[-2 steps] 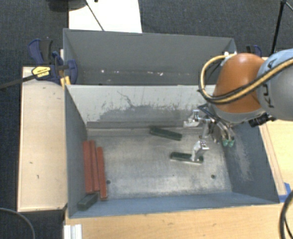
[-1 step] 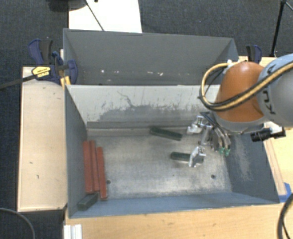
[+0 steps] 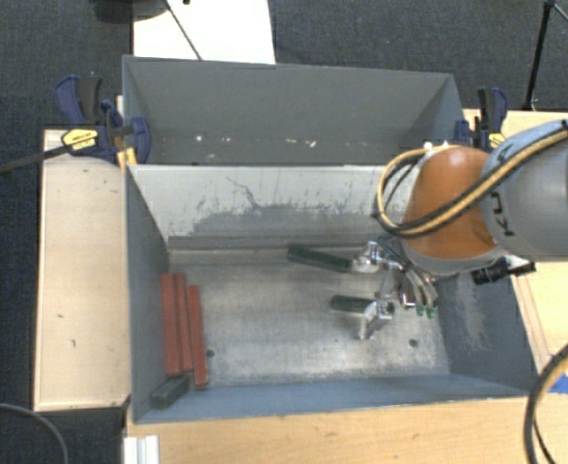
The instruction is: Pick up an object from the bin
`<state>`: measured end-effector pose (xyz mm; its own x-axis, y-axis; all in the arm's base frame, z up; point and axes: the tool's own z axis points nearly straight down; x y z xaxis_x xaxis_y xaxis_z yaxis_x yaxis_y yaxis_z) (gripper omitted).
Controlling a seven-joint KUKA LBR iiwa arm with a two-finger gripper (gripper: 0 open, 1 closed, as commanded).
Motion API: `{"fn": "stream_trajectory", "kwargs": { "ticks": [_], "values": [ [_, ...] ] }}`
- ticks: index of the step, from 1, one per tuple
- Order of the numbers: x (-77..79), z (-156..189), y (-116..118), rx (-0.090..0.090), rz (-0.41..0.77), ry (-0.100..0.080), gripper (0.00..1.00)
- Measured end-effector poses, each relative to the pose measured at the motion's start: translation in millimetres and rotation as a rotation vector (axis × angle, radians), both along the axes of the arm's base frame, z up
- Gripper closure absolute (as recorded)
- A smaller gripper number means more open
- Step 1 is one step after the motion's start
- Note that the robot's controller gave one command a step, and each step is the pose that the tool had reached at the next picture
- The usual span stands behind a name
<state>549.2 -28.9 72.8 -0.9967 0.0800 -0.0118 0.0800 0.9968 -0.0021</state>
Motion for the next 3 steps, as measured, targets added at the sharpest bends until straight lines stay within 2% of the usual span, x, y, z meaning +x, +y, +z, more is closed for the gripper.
{"fn": "stream_trajectory", "kwargs": {
  "ticks": [1, 3],
  "values": [
    [-7.6, 2.7, 13.1, 0.003, -0.182, -0.008, 1.0],
    [-8.4, 5.2, 13.1, 0.003, -0.18, -0.002, 1.0]
  ]
}}
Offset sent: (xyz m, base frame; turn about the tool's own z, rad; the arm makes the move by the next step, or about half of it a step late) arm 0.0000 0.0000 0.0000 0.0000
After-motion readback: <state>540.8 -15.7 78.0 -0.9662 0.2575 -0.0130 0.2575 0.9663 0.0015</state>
